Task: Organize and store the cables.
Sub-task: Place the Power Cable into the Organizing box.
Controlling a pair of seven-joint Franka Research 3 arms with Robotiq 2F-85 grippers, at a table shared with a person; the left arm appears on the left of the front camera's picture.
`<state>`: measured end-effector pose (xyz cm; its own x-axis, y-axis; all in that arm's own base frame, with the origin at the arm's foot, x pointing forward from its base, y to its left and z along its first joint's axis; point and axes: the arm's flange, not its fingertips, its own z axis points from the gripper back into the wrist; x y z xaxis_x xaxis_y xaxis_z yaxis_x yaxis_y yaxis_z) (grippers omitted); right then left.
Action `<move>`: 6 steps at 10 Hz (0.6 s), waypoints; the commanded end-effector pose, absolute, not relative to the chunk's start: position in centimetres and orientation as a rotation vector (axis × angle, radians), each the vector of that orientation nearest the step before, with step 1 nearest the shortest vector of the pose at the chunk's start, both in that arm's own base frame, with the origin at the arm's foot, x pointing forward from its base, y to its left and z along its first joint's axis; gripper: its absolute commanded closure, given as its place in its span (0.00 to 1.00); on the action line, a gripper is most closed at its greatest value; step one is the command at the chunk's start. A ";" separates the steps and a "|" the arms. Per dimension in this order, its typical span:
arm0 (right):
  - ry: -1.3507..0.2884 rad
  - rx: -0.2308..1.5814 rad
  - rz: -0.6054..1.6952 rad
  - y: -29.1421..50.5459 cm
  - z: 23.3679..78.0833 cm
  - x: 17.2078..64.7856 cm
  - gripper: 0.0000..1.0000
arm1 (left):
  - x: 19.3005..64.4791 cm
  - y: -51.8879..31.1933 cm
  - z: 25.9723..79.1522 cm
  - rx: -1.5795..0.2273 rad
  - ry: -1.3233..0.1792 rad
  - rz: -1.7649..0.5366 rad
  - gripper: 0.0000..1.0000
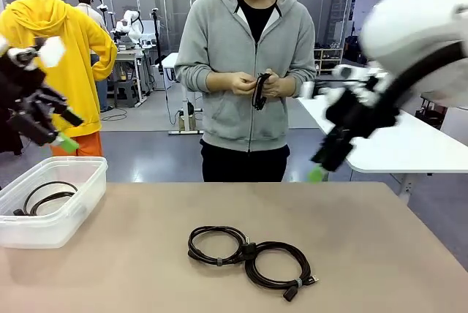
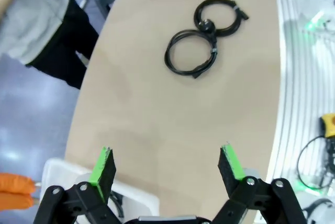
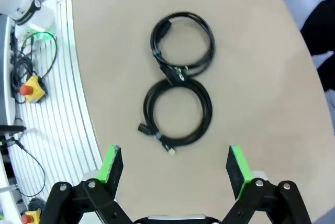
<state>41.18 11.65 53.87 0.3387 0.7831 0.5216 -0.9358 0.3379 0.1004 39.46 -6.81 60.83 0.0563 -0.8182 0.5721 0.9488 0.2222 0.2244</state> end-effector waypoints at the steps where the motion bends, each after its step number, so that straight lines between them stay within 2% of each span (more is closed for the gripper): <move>1: -0.522 0.453 1.126 6.3 53.4 37.9 0.00 | 42.4 -9.5 62.0 -0.190 -0.571 -1.450 0.00; 3: -0.605 0.497 1.028 -1.3 52.3 35.7 0.00 | 44.1 -16.2 61.0 -0.176 -0.567 -1.513 0.00; 6: -0.753 0.510 1.095 -7.7 50.2 31.5 0.00 | 44.4 -23.9 56.4 -0.247 -0.393 -1.460 0.00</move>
<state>32.66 -7.44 51.01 0.3284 0.6020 0.7279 -0.8971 0.4400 0.0408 43.52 -23.37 56.40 -0.0089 -0.8992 0.4374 0.9916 0.0484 0.1197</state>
